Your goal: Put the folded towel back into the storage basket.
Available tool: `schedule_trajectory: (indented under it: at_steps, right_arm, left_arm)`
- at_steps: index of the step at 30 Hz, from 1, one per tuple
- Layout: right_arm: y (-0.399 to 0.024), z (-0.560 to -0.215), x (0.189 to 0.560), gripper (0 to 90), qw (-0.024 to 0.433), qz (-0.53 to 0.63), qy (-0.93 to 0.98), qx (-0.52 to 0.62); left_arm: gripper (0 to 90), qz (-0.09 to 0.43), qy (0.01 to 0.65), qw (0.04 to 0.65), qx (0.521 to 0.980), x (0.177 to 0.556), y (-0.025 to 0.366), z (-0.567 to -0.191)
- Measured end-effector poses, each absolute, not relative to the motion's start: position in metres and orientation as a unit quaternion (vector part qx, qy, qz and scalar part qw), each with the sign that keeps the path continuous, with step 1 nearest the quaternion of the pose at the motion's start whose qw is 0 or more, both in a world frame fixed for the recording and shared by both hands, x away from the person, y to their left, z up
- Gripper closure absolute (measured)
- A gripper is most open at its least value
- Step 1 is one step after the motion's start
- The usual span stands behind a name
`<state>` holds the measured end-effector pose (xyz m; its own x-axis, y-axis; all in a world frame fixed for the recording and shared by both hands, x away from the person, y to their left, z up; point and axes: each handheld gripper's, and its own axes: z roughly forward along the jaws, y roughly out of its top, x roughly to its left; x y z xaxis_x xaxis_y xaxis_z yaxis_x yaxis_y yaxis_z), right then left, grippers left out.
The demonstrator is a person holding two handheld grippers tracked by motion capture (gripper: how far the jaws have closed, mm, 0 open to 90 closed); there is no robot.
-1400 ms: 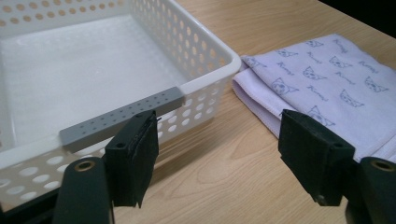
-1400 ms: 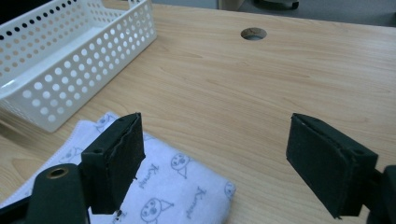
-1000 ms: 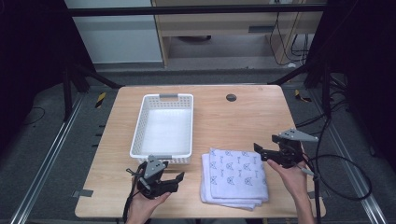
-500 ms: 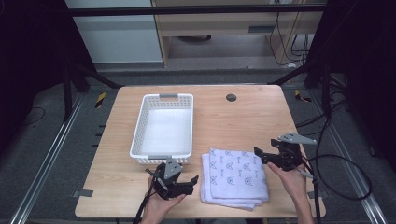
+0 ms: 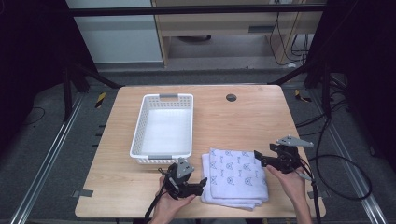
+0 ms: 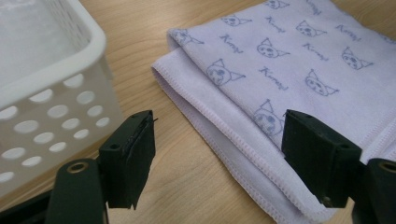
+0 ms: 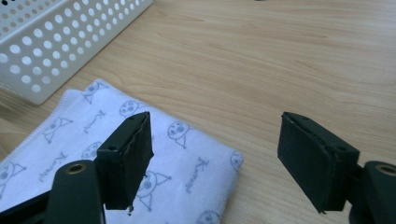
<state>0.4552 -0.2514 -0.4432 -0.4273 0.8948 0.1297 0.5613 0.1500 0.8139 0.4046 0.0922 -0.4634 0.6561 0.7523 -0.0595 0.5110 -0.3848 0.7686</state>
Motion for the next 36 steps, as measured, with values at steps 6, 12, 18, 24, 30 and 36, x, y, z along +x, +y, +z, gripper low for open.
schedule_trajectory:
  at_steps: [6,12,18,24,30,36]
  right_arm:
    - [-0.25,-0.449,0.456,28.8,0.193,0.417,0.734,0.5]
    - [-0.247,-0.456,0.459,29.5,0.191,0.407,0.741,0.499]
    - [-0.244,-0.462,0.459,29.9,0.185,0.4,0.745,0.501]
    - [-0.244,-0.468,0.461,30.8,0.18,0.395,0.747,0.504]
    - [-0.244,-0.475,0.463,31.8,0.172,0.385,0.75,0.51]
    - [-0.241,-0.483,0.466,34.6,0.162,0.376,0.755,0.513]
  left_arm:
    - [25.1,0.146,0.386,0.392,0.822,0.406,0.085,-0.469]
    - [24.9,0.141,0.384,0.387,0.826,0.406,0.078,-0.474]
    - [23.4,0.134,0.385,0.382,0.829,0.408,0.071,-0.48]
    - [22.0,0.127,0.386,0.374,0.833,0.409,0.064,-0.485]
    - [20.7,0.123,0.385,0.37,0.836,0.41,0.06,-0.493]
    - [20.2,0.113,0.393,0.373,0.833,0.411,0.06,-0.498]
